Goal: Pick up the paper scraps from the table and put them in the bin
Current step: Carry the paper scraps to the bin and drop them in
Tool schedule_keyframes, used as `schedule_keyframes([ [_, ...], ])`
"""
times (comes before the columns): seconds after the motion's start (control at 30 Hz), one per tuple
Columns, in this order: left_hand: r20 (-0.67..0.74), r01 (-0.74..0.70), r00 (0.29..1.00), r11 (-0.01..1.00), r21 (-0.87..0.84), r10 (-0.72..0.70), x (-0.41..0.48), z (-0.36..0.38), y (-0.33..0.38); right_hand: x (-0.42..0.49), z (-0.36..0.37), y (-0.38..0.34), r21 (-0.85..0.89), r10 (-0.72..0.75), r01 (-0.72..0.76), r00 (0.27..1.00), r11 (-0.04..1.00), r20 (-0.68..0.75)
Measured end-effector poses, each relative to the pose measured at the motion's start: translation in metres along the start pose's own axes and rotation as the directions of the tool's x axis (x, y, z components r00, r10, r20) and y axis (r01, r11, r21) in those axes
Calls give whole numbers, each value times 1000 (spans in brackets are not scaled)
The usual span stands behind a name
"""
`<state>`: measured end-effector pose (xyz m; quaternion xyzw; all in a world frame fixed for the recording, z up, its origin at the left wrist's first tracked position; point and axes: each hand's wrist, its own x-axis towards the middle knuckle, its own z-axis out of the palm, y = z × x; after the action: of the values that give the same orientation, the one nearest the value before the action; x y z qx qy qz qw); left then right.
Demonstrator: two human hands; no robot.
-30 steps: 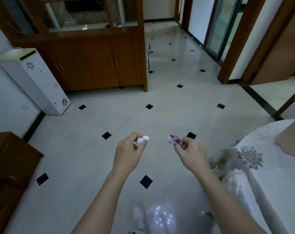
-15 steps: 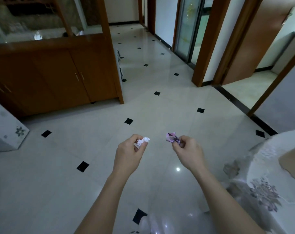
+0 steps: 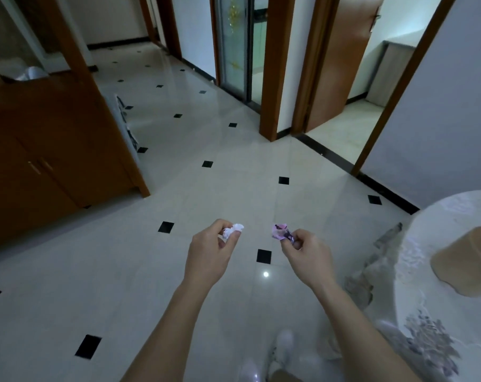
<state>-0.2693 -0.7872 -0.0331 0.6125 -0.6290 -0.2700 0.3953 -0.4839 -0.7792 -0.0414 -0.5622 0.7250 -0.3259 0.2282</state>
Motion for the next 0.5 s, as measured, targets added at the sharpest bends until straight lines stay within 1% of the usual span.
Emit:
schedule_keyframes([
  [0.17,73,-21,997,1000,1,21,74,52,9,76,-2,25,6,53,-53,997,999,-50],
  [0.27,112,-46,993,999,11,44,126,88,23,130,-12,39,52,80,-76,994,996,-71],
  [0.37,151,-65,987,998,12,63,180,127,46,187,-33,53,72,120,-114,989,991,-87],
  [0.5,193,-96,977,995,16,91,247,183,84,259,-74,77,50,147,-141,981,989,-125],
])
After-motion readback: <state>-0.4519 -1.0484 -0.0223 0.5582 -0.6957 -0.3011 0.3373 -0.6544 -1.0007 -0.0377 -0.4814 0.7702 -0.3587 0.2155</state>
